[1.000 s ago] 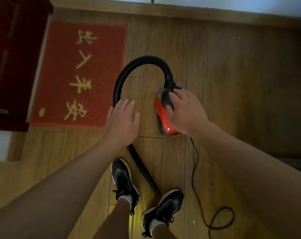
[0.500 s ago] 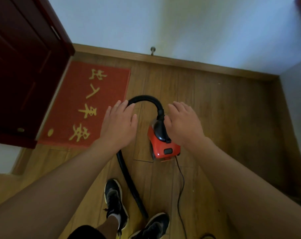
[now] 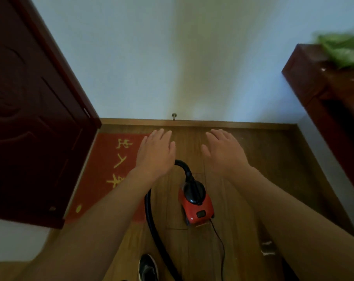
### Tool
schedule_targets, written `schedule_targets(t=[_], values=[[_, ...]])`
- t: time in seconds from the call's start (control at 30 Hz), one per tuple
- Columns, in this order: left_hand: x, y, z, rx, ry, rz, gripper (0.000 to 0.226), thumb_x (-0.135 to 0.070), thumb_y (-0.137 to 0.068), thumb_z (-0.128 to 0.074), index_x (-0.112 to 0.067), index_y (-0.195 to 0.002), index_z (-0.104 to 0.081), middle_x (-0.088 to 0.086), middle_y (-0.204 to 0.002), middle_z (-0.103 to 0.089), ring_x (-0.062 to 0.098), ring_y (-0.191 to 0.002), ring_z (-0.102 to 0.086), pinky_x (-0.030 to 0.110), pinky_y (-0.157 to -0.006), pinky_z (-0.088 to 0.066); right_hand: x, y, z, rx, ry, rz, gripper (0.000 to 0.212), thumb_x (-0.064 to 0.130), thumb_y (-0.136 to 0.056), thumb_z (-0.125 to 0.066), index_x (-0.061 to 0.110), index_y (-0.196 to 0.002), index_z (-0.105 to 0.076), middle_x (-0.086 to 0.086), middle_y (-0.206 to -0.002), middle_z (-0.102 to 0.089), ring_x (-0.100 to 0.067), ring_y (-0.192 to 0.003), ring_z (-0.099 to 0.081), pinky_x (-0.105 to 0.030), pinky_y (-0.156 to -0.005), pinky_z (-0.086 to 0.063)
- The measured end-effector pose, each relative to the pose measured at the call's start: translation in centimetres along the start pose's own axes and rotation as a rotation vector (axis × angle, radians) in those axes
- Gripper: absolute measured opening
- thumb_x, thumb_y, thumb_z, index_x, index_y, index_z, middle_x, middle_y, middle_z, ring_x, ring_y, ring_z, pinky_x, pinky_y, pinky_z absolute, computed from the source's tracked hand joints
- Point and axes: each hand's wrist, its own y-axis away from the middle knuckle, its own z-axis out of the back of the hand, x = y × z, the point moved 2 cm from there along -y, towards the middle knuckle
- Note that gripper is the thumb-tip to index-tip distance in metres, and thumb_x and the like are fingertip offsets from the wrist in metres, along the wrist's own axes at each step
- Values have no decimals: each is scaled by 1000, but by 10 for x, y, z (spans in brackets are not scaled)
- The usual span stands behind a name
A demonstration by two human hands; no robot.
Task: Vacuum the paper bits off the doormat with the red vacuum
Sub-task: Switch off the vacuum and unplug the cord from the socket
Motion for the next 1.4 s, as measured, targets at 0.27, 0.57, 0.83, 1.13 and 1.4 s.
schedule_targets(t=[0.27, 0.57, 0.83, 1.13, 1.4], values=[[-56, 12, 99, -39, -15, -84, 55, -38, -108, -24, -17, -159, -27, 7, -167, -21, 24, -154, -18, 44, -125, -19, 8, 30, 124, -83, 1, -23, 48, 36, -105, -29, 11, -143, -45, -6, -148, -47, -23, -137, -39, -38, -118, -27], [-111, 35, 179, -56, -36, -133, 54, -37, -109, -24, -21, -161, -20, 4, -169, -15, 23, -157, -9, 45, -128, -9, 9, 77, 209, -106, -5, -100, 50, 39, -108, -26, 15, -151, -36, -2, -158, -37, -20, -146, -30, -35, -121, -19], [-142, 54, 208, -22, -10, -262, 53, -36, -109, -24, -21, -161, -20, 3, -169, -17, 22, -156, -12, 44, -128, -9, 9, 119, 244, -146, -24, -236, 43, 36, -107, -30, 14, -140, -48, -3, -148, -48, -19, -136, -42, -33, -116, -30], [-145, 70, 214, 39, 20, -476, 52, -35, -109, -26, -19, -159, -26, 5, -167, -25, 23, -154, -21, 41, -126, -13, 27, 167, 259, -222, -12, -458, 39, 37, -106, -30, 14, -120, -58, -3, -122, -59, -21, -119, -53, -35, -108, -40], [-154, 92, 229, 104, -2, -643, 53, -41, -108, -28, -23, -158, -29, 1, -167, -26, 23, -154, -23, 42, -127, -15, 62, 214, 267, -290, -52, -603, 46, 37, -106, -32, 14, -142, -50, -4, -146, -51, -21, -138, -42, -39, -119, -29]])
